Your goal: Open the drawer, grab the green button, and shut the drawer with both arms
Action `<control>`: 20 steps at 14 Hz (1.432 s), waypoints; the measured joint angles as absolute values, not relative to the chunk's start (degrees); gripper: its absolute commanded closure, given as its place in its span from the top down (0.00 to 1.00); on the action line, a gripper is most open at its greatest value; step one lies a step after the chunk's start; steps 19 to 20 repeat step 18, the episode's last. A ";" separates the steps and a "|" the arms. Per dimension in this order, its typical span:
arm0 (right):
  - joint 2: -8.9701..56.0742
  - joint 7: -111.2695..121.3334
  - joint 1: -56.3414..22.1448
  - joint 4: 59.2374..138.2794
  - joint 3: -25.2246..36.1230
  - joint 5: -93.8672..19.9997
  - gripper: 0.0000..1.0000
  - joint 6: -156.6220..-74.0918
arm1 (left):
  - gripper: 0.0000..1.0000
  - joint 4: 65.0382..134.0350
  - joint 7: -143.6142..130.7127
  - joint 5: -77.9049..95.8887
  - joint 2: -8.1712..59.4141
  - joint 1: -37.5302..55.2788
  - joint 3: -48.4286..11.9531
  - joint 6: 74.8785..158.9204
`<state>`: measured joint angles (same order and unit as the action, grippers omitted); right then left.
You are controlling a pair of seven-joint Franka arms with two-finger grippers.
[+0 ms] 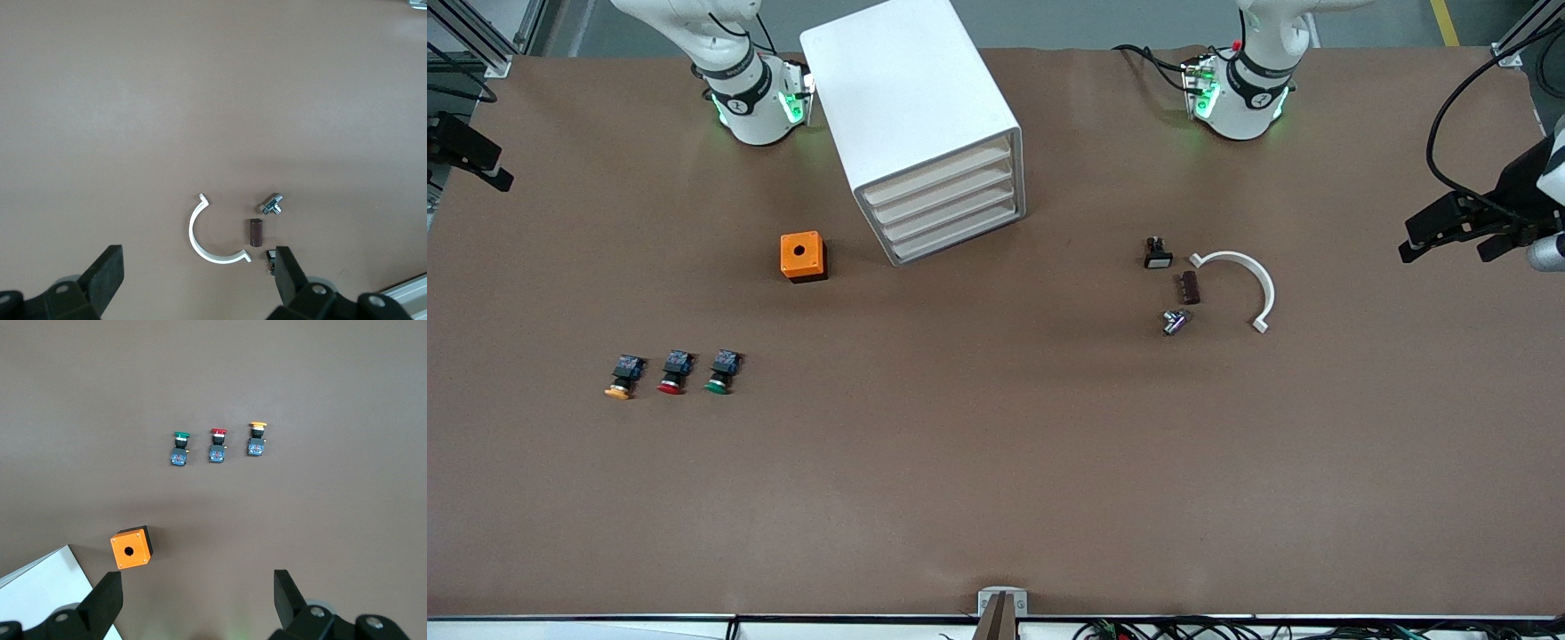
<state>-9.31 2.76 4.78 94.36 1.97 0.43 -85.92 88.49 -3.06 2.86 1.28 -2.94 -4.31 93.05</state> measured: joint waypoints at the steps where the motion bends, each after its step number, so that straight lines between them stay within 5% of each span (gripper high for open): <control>1: -9.31 2.76 4.78 94.36 1.94 0.43 1.00 -85.92 | 1.00 88.49 -3.06 2.14 1.28 -2.93 -4.32 93.05; 20: -9.31 2.76 4.78 94.36 2.00 0.43 1.00 -85.79 | 1.00 88.50 -0.87 1.27 1.54 -2.91 -4.36 91.36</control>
